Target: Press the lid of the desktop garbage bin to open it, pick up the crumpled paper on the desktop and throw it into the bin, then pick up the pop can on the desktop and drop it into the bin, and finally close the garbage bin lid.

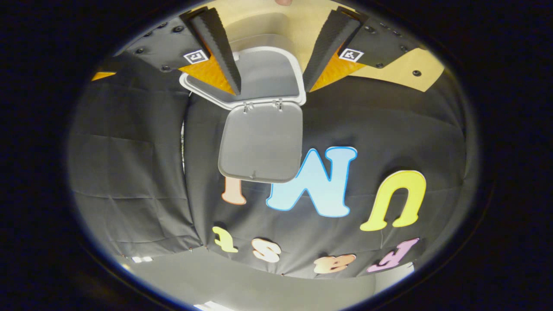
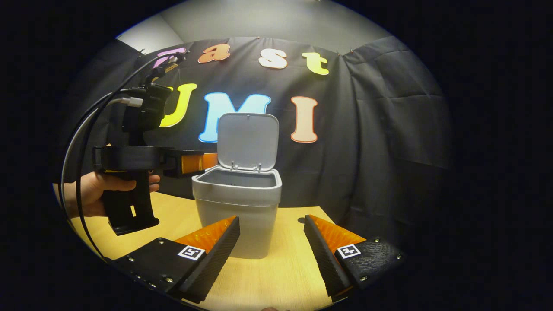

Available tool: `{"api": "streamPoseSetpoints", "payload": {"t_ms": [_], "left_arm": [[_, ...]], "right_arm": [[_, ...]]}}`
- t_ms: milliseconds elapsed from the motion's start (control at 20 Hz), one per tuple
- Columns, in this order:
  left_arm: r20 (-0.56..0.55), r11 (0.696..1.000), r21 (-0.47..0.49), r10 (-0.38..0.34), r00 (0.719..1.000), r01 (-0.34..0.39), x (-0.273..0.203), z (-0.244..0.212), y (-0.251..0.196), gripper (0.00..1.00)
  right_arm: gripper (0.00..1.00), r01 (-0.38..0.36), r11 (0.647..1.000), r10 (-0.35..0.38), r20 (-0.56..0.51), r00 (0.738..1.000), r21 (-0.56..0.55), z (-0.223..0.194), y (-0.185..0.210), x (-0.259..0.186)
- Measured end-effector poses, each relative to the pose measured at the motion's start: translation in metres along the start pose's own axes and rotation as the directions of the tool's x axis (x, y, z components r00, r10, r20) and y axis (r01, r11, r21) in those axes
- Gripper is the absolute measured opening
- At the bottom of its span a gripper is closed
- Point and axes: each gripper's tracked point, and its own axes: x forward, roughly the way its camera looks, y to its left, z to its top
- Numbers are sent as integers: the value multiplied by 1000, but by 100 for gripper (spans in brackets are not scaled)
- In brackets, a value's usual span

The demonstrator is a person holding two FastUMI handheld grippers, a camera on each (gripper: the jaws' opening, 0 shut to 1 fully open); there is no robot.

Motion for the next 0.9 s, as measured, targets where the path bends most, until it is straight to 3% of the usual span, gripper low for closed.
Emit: {"api": "streamPoseSetpoints", "payload": {"t_ms": [50,250,300,400,450,550,650,700,750,900], "left_arm": [[6,1000,1,12,1000,-12,-7,2,5,95],[10,998,24,53,999,-53,-34,5,22,95],[9,997,28,66,998,-66,-42,5,26,100],[10,995,33,95,995,-95,-57,6,36,100],[11,993,34,109,994,-109,-65,6,41,95],[22,991,32,130,991,-131,-80,8,51,100],[32,987,29,157,987,-158,-96,9,63,100],[39,984,29,172,984,-174,-105,9,69,95],[48,981,26,188,981,-190,-114,11,76,100],[64,970,21,240,969,-242,-143,10,95,100]], "right_arm": [[96,-17,1000,17,4,1000,-4,2,6,0],[96,-95,995,95,17,995,-23,7,34,1],[96,-114,993,115,16,993,-28,6,41,0],[96,-148,988,149,16,989,-33,5,54,-2],[96,-165,986,166,14,986,-33,5,60,-2],[95,-201,979,201,10,979,-32,4,75,-3],[95,-239,971,239,2,971,-27,1,88,-2],[95,-260,966,260,-5,966,-20,-2,96,-1],[95,-281,959,281,-13,960,-11,-5,104,-1],[95,-340,941,339,-46,940,-3,-16,127,-1]]}}
